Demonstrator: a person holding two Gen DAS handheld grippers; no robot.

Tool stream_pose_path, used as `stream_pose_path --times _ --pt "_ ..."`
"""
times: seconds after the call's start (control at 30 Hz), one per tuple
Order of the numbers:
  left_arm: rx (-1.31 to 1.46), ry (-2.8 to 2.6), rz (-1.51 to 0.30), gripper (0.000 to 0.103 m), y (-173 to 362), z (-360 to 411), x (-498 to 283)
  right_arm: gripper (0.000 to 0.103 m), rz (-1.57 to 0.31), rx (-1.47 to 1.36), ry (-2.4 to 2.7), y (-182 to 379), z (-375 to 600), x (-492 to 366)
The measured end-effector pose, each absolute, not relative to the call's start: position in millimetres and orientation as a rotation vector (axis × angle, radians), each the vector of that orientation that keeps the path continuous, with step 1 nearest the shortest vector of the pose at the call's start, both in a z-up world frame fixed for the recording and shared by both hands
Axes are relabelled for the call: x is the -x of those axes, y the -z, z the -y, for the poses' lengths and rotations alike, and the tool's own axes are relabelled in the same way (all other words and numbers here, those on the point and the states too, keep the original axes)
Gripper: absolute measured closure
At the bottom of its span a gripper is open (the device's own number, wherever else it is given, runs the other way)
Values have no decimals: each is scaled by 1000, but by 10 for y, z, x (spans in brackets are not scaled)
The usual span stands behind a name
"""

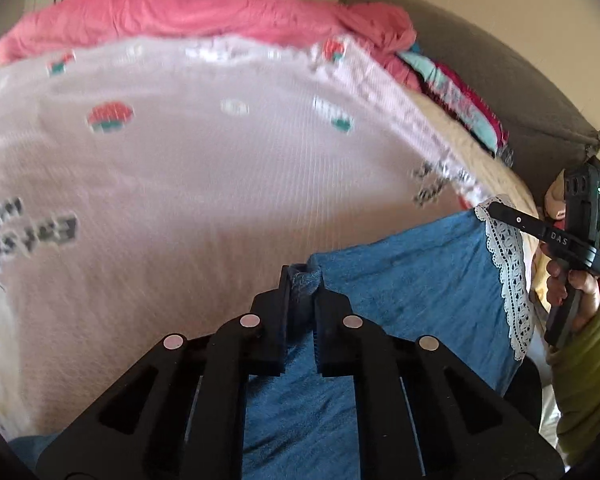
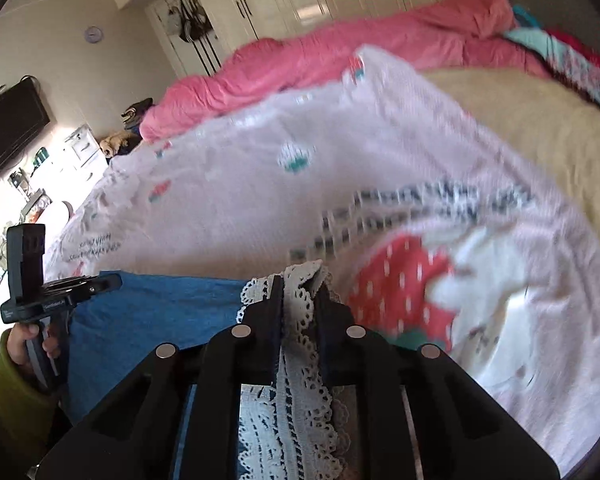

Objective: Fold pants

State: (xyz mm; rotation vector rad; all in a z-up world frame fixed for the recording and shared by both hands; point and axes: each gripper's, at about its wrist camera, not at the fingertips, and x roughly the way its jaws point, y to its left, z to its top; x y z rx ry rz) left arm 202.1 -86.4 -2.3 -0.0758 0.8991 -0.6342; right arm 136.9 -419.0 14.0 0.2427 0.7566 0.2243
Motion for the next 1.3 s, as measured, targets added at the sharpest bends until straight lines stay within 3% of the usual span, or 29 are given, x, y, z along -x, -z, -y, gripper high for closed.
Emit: stream_pose_path --times 0.47,0.57,0.8,0.97,1.13,1.3 --pt "15 569 -952 97 330 913 -2169 88 -906 -130 -151 321 4095 -1857" --pt "5 563 -942 96 301 879 -2129 79 -890 -157 -120 242 4153 -1806" --pt "23 564 -913 94 122 763 -2048 63 -776 -271 -85 -106 4421 -1214" --pt "26 548 -866 94 -60 653 -1872 63 -770 -335 -100 -83 4449 -625" --pt "27 542 -858 84 -142 510 -1587 63 -786 -408 -111 77 4411 -84" --pt "41 518 -877 83 -60 384 -1154 62 -830 -509 -138 305 4413 134"
